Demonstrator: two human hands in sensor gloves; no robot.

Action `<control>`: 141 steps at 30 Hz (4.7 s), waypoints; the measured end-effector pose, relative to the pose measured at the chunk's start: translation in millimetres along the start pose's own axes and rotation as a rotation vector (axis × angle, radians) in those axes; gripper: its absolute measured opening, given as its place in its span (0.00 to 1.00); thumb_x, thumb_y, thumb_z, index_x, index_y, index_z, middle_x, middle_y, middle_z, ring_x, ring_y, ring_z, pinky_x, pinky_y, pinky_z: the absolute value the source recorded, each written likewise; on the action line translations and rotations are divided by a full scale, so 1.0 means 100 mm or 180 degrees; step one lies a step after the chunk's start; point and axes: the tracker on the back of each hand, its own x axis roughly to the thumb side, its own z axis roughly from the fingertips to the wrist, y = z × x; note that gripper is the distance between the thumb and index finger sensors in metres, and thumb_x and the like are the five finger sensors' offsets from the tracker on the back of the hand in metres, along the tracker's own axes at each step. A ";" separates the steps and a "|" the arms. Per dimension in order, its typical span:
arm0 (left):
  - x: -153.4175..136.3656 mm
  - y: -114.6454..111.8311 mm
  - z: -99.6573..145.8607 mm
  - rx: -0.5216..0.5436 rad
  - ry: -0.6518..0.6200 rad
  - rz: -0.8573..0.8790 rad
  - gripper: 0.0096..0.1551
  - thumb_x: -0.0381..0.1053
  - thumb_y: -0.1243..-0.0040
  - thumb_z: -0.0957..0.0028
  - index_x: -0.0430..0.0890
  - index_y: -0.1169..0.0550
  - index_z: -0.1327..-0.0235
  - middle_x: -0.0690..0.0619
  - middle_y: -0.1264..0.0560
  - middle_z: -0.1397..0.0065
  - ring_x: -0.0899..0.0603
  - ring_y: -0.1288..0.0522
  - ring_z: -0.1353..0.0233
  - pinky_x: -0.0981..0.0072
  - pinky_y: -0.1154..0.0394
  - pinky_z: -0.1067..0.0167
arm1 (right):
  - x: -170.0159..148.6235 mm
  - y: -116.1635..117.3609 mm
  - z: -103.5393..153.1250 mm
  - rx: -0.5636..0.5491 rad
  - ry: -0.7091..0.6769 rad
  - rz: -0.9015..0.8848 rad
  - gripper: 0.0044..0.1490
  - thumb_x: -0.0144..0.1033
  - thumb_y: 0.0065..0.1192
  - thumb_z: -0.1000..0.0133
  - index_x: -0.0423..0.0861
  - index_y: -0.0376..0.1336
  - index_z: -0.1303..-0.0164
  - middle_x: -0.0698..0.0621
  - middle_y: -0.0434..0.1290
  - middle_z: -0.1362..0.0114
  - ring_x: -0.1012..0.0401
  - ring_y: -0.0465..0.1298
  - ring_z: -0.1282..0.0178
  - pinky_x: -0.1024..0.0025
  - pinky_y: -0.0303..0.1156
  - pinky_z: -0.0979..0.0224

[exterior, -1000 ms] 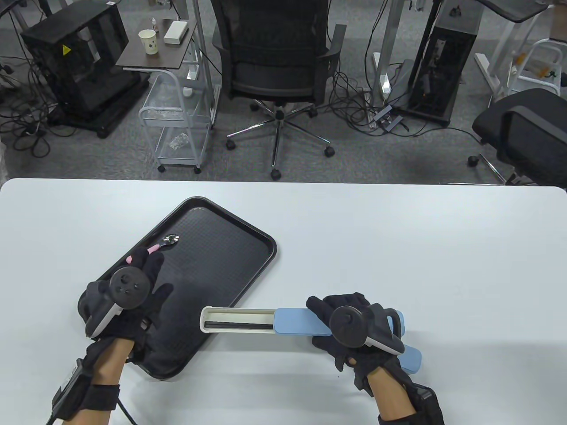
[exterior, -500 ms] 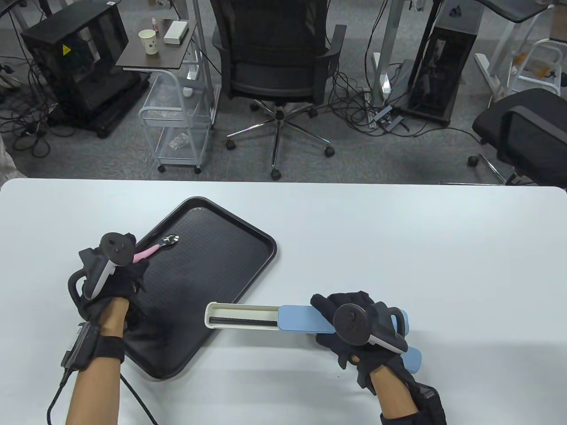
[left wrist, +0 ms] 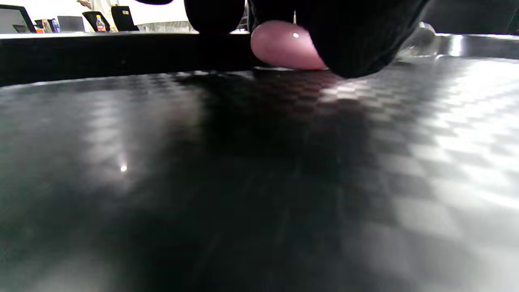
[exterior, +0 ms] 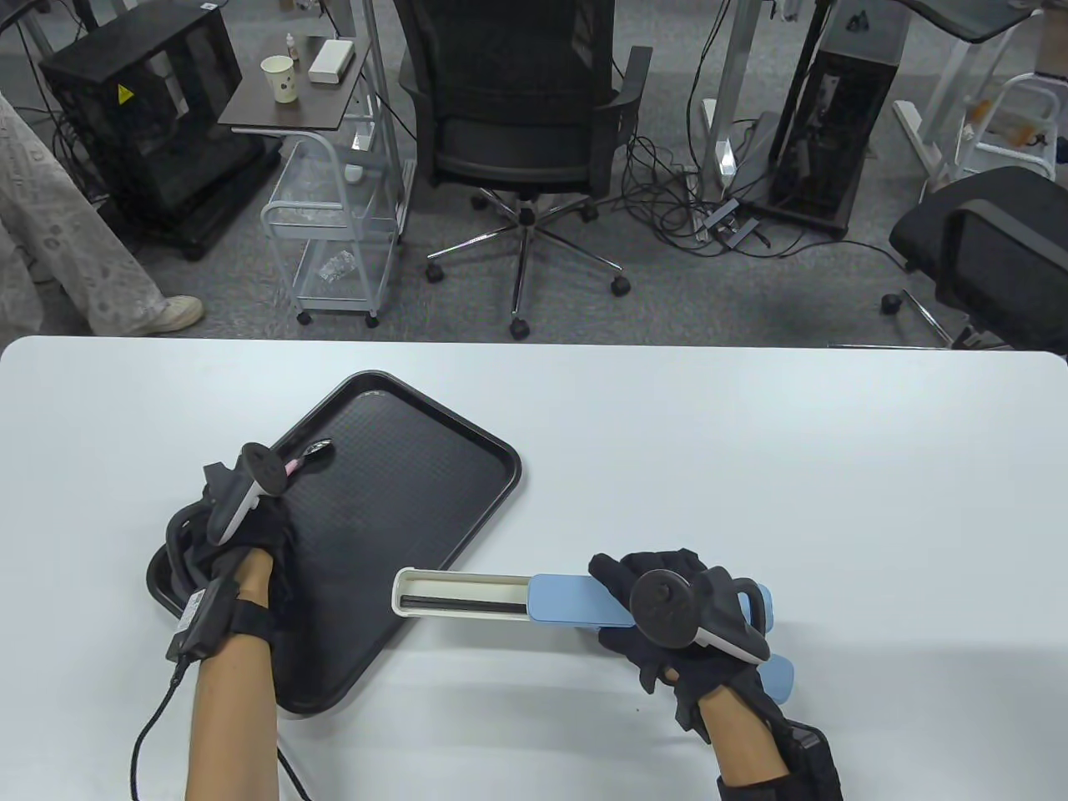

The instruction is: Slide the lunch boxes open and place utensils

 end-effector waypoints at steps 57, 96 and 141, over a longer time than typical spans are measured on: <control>0.64 0.11 2.63 0.2299 -0.3003 -0.0623 0.25 0.56 0.39 0.56 0.56 0.26 0.44 0.55 0.24 0.33 0.42 0.27 0.31 0.42 0.34 0.34 | 0.13 0.04 0.01 0.0038 -0.0122 0.0021 0.50 0.54 0.74 0.51 0.61 0.51 0.21 0.46 0.59 0.22 0.44 0.61 0.20 0.35 0.47 0.19; 0.17 0.25 2.06 0.0923 -0.2690 0.0719 0.42 0.70 0.47 0.59 0.54 0.30 0.30 0.49 0.23 0.34 0.36 0.32 0.29 0.38 0.47 0.31 | 0.07 -0.04 0.04 -0.0002 -0.0089 -0.0130 0.49 0.54 0.73 0.51 0.62 0.51 0.22 0.47 0.59 0.21 0.45 0.62 0.20 0.35 0.49 0.19; 0.26 0.22 2.14 0.0908 -0.2534 0.0868 0.49 0.69 0.38 0.60 0.53 0.38 0.26 0.50 0.36 0.20 0.36 0.40 0.21 0.37 0.52 0.27 | -0.34 -0.26 -0.17 0.0002 0.0762 0.0396 0.50 0.48 0.70 0.47 0.56 0.46 0.19 0.46 0.54 0.18 0.43 0.59 0.18 0.37 0.51 0.20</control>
